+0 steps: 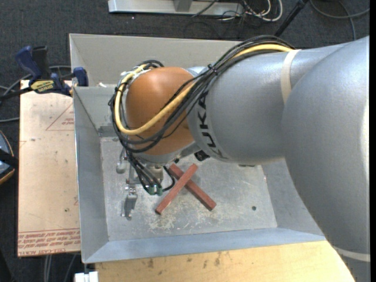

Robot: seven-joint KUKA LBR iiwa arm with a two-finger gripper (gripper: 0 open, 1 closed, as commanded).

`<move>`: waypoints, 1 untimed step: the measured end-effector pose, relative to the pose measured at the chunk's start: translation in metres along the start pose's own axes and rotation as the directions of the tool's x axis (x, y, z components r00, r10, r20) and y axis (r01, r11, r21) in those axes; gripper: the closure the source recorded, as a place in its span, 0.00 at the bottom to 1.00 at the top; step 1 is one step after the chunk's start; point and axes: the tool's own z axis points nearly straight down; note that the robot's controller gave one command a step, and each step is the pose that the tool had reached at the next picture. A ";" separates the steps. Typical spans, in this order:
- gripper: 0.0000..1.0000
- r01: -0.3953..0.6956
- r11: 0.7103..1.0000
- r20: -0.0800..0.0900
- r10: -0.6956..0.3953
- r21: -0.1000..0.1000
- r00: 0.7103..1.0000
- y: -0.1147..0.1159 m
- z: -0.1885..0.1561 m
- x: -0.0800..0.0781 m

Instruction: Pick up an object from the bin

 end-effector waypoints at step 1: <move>0.00 -0.004 1.000 0.007 0.004 -0.002 1.000 -0.001 -0.005 -0.002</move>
Offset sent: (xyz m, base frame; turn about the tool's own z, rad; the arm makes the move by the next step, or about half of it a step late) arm 0.0607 -0.0394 0.0450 0.0341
